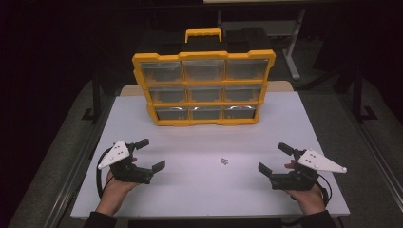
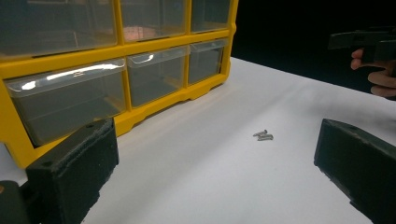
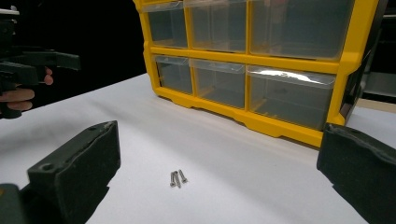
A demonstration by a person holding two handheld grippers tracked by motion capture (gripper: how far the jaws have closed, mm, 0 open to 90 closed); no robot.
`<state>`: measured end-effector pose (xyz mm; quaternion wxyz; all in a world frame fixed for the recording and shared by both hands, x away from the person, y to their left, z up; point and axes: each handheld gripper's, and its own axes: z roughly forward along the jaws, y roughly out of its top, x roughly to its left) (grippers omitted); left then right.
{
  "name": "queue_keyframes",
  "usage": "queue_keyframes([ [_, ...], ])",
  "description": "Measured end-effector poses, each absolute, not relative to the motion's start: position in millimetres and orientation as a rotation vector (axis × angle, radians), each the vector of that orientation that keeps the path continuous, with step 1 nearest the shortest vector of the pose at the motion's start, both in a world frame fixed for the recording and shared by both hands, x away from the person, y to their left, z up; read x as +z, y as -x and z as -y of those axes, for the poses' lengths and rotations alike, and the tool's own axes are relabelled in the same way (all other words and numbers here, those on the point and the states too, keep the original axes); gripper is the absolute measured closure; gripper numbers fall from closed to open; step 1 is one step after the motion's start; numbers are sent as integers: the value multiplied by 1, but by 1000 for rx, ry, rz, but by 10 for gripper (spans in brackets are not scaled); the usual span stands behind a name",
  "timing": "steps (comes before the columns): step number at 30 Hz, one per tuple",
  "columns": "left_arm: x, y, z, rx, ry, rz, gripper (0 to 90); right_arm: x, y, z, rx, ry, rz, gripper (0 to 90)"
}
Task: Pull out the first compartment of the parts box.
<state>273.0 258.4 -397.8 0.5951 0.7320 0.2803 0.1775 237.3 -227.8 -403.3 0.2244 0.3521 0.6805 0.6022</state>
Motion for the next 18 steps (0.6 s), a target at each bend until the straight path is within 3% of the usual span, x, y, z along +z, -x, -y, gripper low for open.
queue_keyframes([
  [18,-391,-281,-246,438,-1681,-625,0,-403,-237,228,1672,-962,-1881,0],
])
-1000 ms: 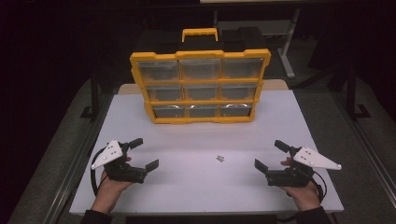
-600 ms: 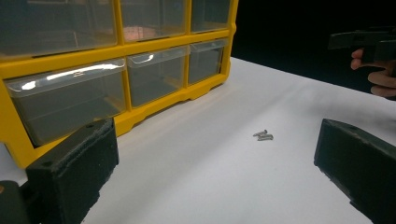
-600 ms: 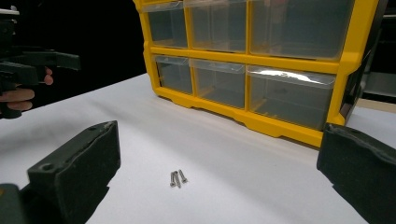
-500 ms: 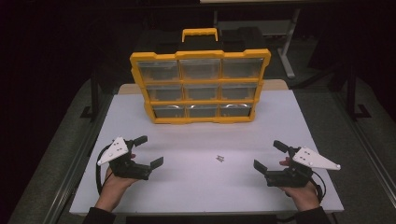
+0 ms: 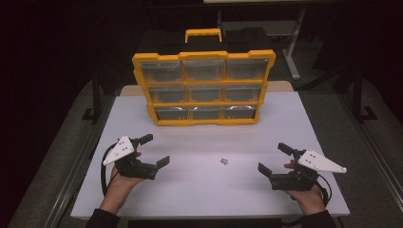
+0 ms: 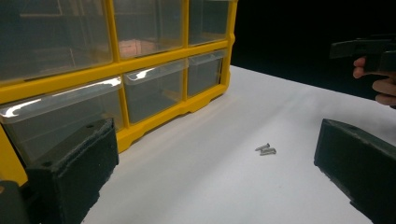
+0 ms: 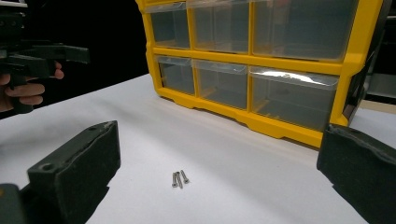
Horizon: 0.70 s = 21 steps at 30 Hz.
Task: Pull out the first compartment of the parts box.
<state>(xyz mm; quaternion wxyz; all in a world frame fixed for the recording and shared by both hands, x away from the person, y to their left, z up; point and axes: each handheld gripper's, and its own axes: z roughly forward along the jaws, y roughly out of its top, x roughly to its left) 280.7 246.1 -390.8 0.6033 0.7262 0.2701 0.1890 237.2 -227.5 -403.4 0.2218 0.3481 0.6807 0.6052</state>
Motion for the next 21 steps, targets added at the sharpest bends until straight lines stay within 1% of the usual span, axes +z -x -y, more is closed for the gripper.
queue_keyframes([
  [21,-385,-291,-234,447,-1679,-601,0,-403,-237,228,1679,-966,-1877,0],
])
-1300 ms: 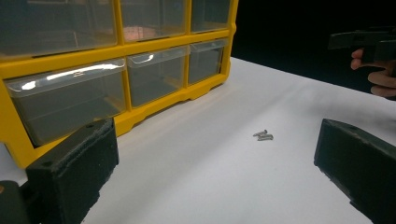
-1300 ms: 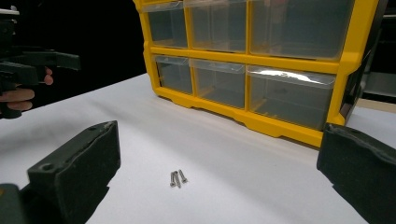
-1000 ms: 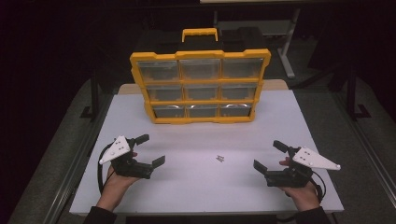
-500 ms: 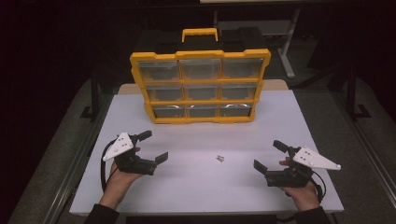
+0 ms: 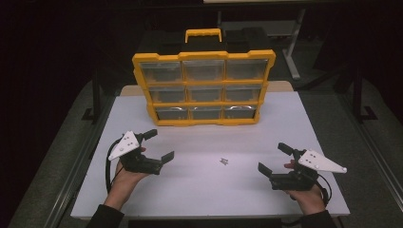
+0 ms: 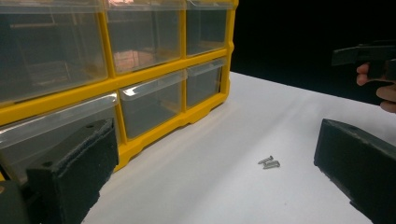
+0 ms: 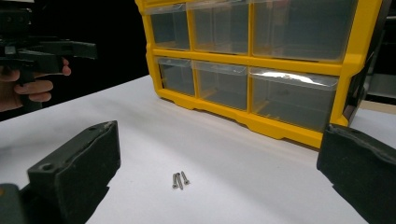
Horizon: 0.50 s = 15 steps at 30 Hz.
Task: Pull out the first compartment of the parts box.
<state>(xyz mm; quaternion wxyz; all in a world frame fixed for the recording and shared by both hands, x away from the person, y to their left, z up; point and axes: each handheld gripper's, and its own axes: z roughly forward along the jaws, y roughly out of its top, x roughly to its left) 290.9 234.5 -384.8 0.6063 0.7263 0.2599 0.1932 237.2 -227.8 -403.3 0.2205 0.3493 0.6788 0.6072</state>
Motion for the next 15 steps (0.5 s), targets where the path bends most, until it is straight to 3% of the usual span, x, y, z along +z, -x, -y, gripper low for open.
queue_keyframes([
  [15,-383,-303,-221,442,-1696,-585,0,-403,-237,228,1689,-969,-1872,0],
])
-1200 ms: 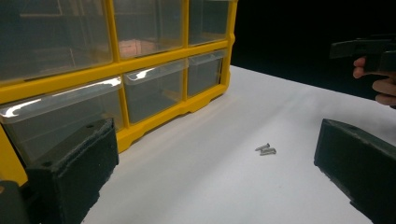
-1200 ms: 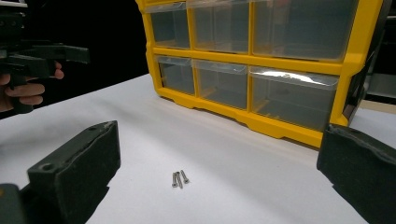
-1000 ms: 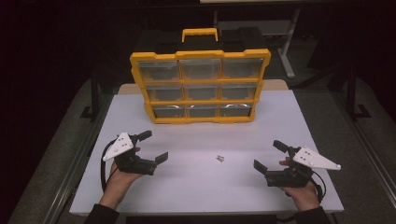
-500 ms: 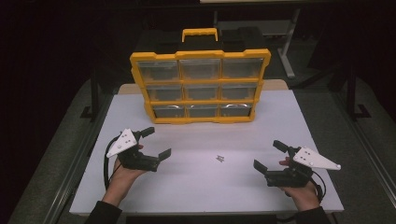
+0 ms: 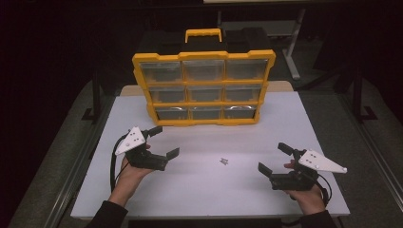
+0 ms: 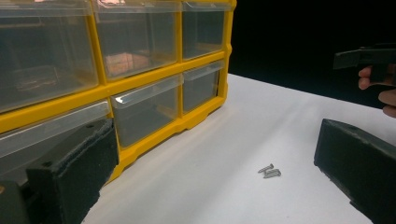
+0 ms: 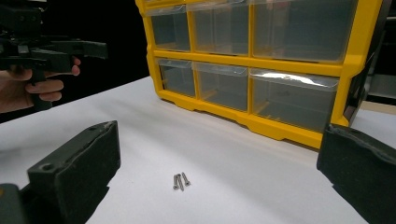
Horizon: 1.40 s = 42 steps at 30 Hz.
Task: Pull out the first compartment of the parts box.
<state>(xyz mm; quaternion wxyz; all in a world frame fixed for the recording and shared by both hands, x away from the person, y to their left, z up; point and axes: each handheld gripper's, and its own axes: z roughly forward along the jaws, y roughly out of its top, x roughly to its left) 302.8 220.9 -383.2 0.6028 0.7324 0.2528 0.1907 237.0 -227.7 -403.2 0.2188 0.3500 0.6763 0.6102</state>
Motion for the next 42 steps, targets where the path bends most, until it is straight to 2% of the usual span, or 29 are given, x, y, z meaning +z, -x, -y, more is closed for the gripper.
queue_keyframes([
  [42,-386,-339,-185,482,-1728,-545,0,-404,-237,228,1703,-978,-1868,0],
])
